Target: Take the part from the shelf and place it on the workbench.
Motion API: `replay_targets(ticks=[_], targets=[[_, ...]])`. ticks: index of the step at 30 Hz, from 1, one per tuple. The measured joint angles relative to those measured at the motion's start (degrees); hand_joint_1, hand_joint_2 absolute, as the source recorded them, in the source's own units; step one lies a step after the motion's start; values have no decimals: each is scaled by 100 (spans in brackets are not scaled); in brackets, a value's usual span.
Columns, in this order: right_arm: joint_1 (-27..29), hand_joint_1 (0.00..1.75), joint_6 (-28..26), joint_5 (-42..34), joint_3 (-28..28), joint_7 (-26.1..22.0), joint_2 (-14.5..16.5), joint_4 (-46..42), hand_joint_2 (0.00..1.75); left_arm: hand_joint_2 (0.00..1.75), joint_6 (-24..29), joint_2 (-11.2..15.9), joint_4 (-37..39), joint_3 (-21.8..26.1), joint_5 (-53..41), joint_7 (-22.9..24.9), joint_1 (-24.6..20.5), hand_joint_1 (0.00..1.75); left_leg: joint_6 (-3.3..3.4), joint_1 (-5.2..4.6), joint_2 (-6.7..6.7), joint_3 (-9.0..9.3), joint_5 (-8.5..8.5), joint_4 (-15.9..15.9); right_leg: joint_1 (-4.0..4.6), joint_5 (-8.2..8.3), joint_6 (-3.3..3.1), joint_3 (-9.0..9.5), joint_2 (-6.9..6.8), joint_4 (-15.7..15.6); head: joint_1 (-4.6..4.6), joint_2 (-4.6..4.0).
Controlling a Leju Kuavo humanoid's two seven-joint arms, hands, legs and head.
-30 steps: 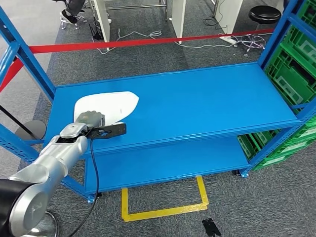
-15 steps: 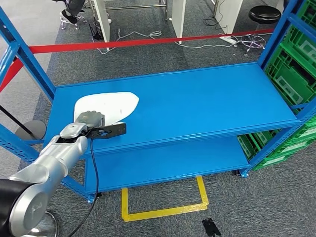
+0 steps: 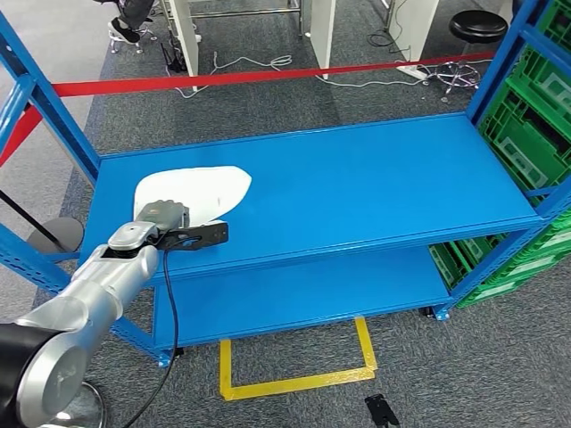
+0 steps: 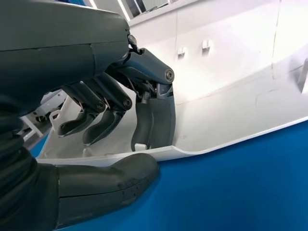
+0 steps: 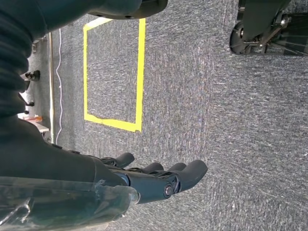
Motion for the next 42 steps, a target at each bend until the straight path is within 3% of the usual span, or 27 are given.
replay_targets(ticks=[17, 24, 42], targets=[[-9, 0, -5, 27, 0, 1, 0, 0, 175, 175, 505, 13, 2, -1, -195, 8, 2, 175, 0, 0, 0, -1, 0, 0, 0, 0, 0, -2, 0, 0, -1, 0], [27, 0, -27, -31, -42, 4, 0, 0, 175, 175, 2056, -78, -44, -15, -294, -289, -121, 175, 0, 0, -2, -8, 0, 3, 0, 0, 0, -10, -6, 0, -1, 1], [126, 0, -61, -121, -237, -91, -2, 0, 175, 175, 2897, -645, -568, -465, -72, -980, -452, 175, 3, -1, 0, -10, -2, 4, -2, 0, 1, -11, 0, -1, 0, 0]])
